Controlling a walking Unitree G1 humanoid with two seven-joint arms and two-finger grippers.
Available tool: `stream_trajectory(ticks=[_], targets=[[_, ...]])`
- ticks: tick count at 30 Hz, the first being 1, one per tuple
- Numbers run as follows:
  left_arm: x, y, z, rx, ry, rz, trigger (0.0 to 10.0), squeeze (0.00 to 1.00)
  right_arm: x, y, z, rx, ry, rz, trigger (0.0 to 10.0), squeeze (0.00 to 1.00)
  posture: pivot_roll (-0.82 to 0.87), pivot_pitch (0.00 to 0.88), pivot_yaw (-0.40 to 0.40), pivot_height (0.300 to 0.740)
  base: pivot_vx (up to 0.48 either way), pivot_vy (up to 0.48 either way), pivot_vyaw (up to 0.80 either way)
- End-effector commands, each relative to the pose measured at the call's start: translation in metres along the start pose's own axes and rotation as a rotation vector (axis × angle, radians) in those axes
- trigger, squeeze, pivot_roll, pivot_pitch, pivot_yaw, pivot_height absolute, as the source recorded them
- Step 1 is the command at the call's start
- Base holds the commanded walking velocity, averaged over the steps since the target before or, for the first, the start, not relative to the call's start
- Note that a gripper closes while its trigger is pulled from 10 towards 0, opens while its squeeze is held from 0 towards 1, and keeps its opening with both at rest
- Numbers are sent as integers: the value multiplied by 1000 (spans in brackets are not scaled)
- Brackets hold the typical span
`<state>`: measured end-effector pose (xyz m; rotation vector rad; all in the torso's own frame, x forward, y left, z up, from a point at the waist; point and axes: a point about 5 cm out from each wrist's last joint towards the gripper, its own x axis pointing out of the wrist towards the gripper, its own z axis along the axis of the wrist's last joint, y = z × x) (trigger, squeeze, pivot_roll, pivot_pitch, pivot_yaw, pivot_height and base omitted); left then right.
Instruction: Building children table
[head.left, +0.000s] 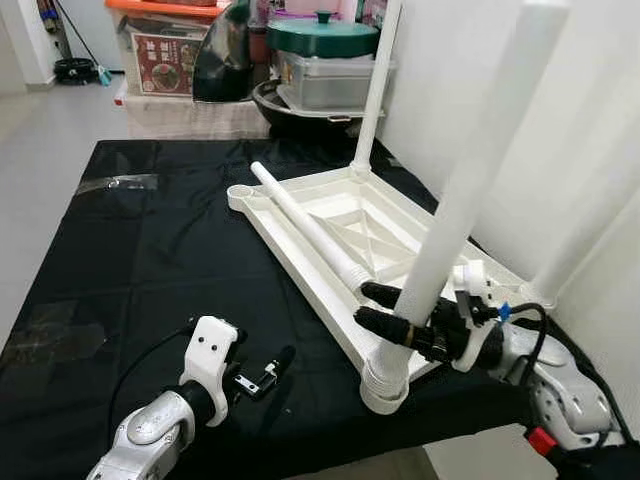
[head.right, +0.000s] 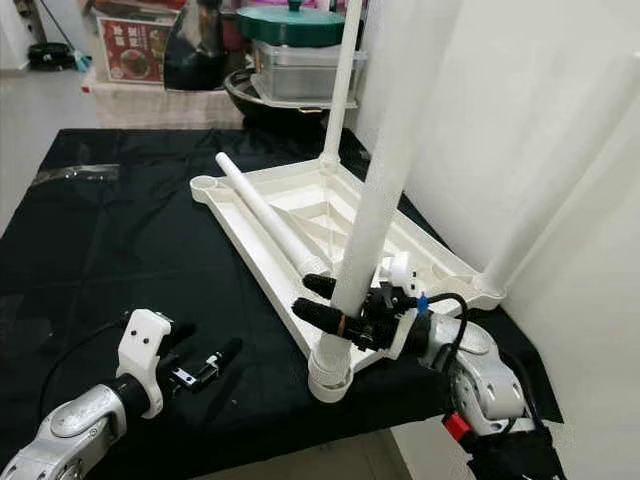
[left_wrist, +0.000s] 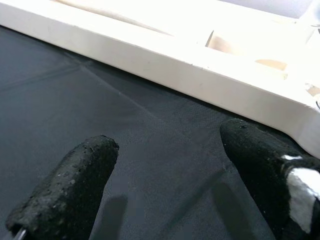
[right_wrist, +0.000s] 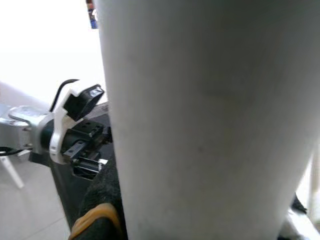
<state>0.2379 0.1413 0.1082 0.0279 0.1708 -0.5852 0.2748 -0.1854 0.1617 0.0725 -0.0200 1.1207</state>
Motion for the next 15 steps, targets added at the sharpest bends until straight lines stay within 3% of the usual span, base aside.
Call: stream_trajectory(ticks=[1,10,15], targets=[[1,2,-2,18,24,-5,10000,0,-5,1,-21,73,61,-39,0,0,57,0,-80,740,0,0,0],[1,2,-1,24,24,-8,10000,0,-1,4,-26,82,49,-54,0,0,61,0,-79,740,0,0,0],[1,2,-1,30,24,-3,10000,0,4,-1,-21,37,15,-144,0,0,61,0,-80,740,0,0,0]])
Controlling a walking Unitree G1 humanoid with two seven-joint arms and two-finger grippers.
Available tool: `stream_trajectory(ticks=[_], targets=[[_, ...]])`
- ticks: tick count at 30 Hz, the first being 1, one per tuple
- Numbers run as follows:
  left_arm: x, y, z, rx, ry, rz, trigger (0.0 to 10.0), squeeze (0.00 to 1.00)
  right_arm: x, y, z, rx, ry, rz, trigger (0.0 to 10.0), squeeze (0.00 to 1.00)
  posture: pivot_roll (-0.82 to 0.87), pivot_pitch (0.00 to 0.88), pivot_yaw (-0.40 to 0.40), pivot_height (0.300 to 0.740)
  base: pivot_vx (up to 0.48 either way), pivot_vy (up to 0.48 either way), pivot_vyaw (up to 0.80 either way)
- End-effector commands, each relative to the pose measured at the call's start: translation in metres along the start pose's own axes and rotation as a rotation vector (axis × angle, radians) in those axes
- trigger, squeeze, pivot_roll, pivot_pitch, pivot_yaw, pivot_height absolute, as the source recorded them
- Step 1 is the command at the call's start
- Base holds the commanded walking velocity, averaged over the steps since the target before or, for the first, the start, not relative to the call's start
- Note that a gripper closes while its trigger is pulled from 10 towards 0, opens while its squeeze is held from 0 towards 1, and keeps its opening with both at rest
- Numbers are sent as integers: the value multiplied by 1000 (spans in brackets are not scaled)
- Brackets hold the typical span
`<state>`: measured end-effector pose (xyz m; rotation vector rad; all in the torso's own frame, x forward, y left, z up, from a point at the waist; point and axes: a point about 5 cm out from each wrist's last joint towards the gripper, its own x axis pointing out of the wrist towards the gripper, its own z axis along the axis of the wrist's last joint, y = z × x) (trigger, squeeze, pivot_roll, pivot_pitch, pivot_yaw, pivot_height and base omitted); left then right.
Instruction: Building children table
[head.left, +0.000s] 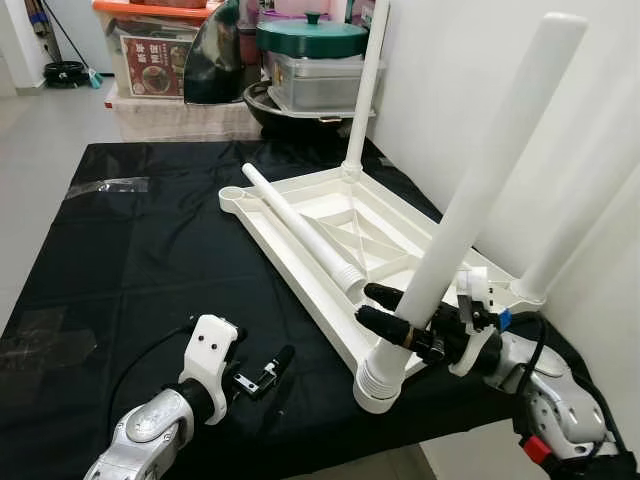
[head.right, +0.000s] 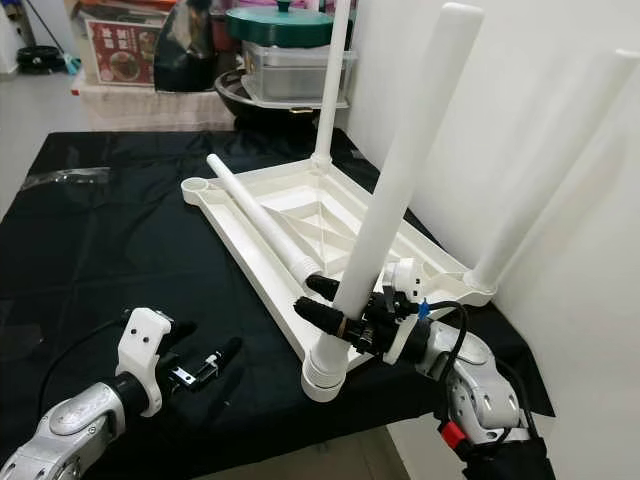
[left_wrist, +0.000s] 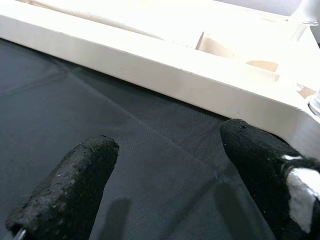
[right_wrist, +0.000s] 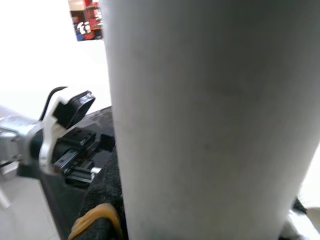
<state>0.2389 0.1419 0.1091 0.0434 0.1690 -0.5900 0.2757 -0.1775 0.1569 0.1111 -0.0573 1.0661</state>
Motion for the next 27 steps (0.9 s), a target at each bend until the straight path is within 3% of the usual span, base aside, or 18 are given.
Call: stream_trajectory(ticks=[1,11,15,17,19,20,23,26,27], targets=[[1,1,-2,15,21,0,10000,0,-4,-4,-15,22,67,-92,0,0,61,0,-80,740,0,0,0],[0,0,-4,11,24,-2,10000,0,3,4,-13,-32,70,-127,0,0,50,0,-78,740,0,0,0],[1,0,-4,8,23,-3,10000,0,8,11,-22,-80,165,-155,0,0,47,0,-80,740,0,0,0],[2,0,-5,6,23,-2,10000,0,11,9,-28,-104,229,-226,0,0,44,0,-83,740,0,0,0],[3,-1,-5,3,22,-2,10000,0,15,3,-32,-102,295,-384,0,0,41,0,-86,740,0,0,0],[3,-2,-6,1,21,-2,10000,0,16,0,-33,-87,288,-462,0,0,40,0,-90,740,0,0,0],[4,-2,-6,0,21,-2,10000,0,17,-1,-33,-77,281,-506,0,0,40,0,-90,740,0,0,0],[4,-1,-6,-1,18,5,10000,0,11,-10,-39,-34,255,-795,0,0,46,0,-100,740,0,0,0],[4,-1,-6,-1,18,5,10000,0,11,-10,-39,-34,255,-795,0,0,46,0,-100,740,0,0,0]])
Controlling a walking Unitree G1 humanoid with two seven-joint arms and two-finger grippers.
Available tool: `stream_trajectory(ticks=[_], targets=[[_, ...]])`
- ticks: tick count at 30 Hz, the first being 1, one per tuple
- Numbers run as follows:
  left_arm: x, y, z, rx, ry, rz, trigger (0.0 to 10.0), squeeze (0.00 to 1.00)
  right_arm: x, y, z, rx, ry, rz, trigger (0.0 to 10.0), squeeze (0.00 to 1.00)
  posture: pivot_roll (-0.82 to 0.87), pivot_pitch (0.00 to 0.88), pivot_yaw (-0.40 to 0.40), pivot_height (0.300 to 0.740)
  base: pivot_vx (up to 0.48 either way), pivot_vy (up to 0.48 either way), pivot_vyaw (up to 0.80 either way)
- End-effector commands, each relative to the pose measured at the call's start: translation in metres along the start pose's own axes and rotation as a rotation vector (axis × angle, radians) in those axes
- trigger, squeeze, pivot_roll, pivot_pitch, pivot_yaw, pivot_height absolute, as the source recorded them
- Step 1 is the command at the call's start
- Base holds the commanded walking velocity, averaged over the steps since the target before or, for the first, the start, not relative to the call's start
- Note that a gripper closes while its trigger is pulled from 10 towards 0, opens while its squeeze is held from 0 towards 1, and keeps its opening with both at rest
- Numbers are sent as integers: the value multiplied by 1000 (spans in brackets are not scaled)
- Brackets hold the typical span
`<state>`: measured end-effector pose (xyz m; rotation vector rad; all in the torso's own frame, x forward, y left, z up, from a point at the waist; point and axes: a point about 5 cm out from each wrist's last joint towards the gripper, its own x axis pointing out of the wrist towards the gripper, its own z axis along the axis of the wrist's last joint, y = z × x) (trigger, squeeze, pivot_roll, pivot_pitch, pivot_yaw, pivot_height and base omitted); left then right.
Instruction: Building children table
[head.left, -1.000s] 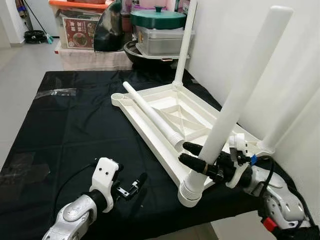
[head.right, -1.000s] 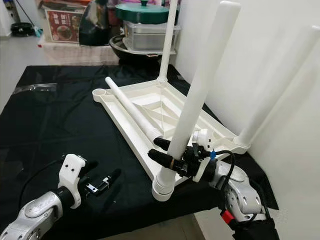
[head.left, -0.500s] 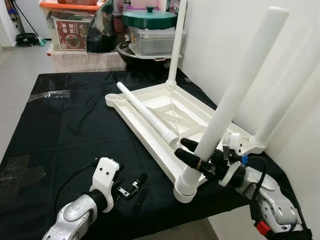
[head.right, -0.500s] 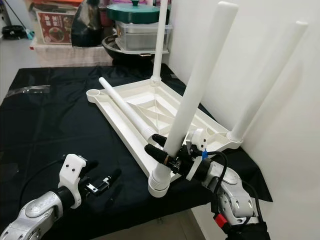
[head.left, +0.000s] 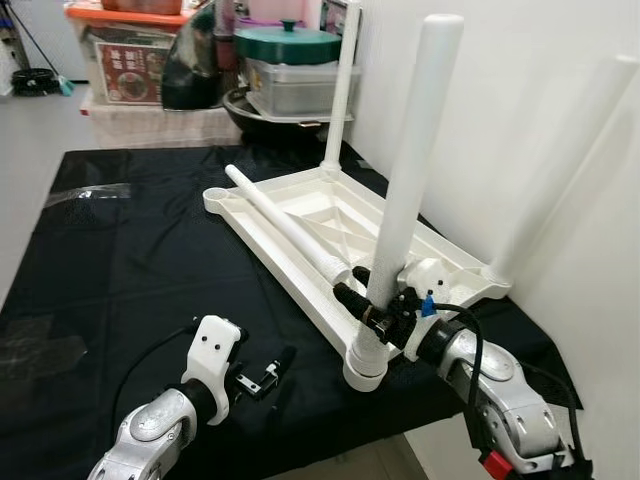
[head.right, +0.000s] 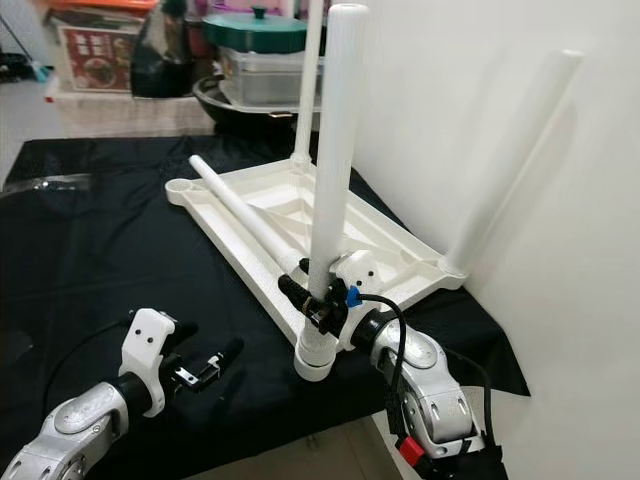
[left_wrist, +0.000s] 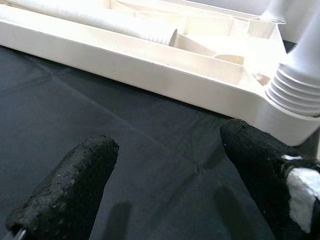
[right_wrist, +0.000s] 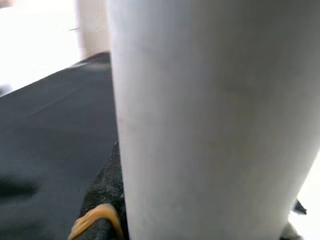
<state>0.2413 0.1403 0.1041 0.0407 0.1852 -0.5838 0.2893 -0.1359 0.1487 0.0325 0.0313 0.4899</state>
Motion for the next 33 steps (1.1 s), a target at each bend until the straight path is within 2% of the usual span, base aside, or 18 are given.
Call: stream_trajectory(ticks=[1,3,4,5,6,7,8,14,16,26,33], targets=[[1,-1,-2,6,3,2,10000,0,-17,-31,-31,-25,169,-280,0,0,46,0,-101,740,0,0,0],[1,-1,-2,6,3,2,10000,0,-17,-31,-31,-25,169,-280,0,0,46,0,-101,740,0,0,0],[0,-1,-2,7,4,4,10000,0,-19,-33,-33,-22,173,-340,0,0,44,0,-100,740,0,0,0],[0,-1,-2,7,4,4,10000,0,-19,-33,-33,-22,173,-340,0,0,44,0,-100,740,0,0,0],[0,0,-3,8,5,8,10000,0,-23,-35,-35,-8,165,-423,0,0,43,0,-101,740,0,0,0],[0,0,-3,8,5,8,10000,0,-23,-35,-35,-8,165,-423,0,0,43,0,-101,740,0,0,0],[0,0,-3,8,5,9,10000,0,-26,-37,-34,7,149,-499,0,0,43,0,-100,740,0,0,0],[1,1,-3,12,6,11,10000,0,-32,-41,-30,0,116,-643,0,0,42,0,-96,740,0,0,0],[1,2,-3,16,5,13,10000,0,-37,-45,-29,10,108,-733,0,0,42,0,-96,740,0,0,0],[2,1,-3,18,6,19,10000,0,-46,-50,-31,49,113,-897,0,0,38,0,-98,740,0,0,0],[3,2,-4,19,6,28,10000,0,-50,-54,-32,120,113,-1015,0,0,39,0,-100,740,0,0,0]])
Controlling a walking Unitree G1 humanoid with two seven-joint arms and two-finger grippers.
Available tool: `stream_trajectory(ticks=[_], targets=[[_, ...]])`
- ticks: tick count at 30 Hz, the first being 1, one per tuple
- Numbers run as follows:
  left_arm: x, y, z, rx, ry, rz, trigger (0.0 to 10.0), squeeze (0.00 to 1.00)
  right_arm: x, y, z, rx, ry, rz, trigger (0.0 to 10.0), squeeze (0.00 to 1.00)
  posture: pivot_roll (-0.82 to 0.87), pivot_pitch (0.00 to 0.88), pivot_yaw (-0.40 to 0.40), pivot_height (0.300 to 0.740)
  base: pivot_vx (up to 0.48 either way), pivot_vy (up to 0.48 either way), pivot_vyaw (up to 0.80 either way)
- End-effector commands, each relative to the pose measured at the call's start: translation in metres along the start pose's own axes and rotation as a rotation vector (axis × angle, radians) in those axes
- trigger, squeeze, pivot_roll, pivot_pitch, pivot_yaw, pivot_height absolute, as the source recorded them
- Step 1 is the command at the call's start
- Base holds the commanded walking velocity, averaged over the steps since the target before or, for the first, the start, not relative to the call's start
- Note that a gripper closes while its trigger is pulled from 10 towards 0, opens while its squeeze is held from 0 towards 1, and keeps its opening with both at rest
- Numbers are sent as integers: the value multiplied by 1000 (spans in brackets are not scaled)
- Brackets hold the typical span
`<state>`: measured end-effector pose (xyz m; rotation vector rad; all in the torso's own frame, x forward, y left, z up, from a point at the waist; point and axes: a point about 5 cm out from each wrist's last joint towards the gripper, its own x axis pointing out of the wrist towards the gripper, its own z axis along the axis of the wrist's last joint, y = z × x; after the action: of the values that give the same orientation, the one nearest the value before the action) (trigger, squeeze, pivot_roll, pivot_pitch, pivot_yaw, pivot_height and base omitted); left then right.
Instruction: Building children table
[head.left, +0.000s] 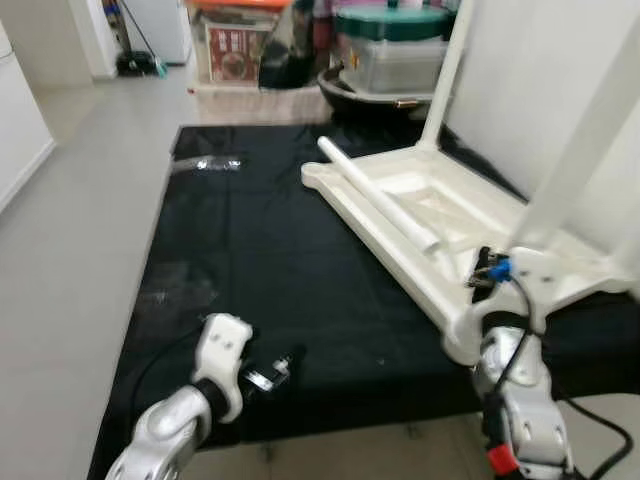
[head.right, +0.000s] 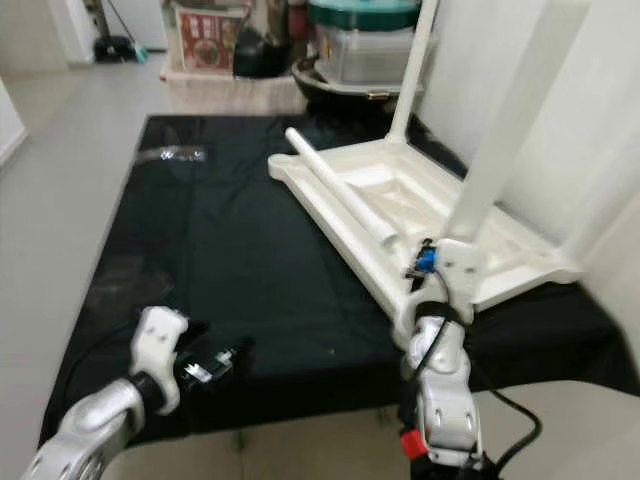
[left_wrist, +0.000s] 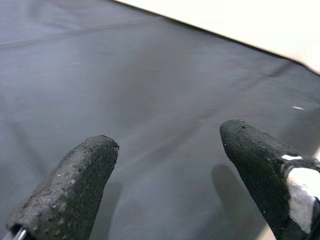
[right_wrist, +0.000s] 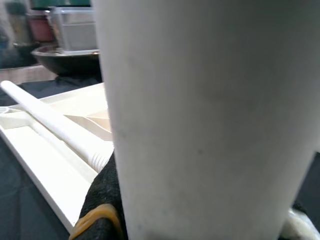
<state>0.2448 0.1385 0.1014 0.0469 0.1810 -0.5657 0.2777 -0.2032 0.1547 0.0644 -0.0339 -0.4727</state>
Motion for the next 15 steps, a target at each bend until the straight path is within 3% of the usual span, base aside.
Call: stream_trajectory(ticks=[1,15], targets=[[-1,2,-2,14,8,9,10000,0,-6,-9,-38,-16,209,-62,0,0,39,0,-100,740,0,0,0],[-1,3,-2,18,13,12,10000,0,-7,-16,-38,4,213,-163,0,0,37,0,-94,740,0,0,0]])
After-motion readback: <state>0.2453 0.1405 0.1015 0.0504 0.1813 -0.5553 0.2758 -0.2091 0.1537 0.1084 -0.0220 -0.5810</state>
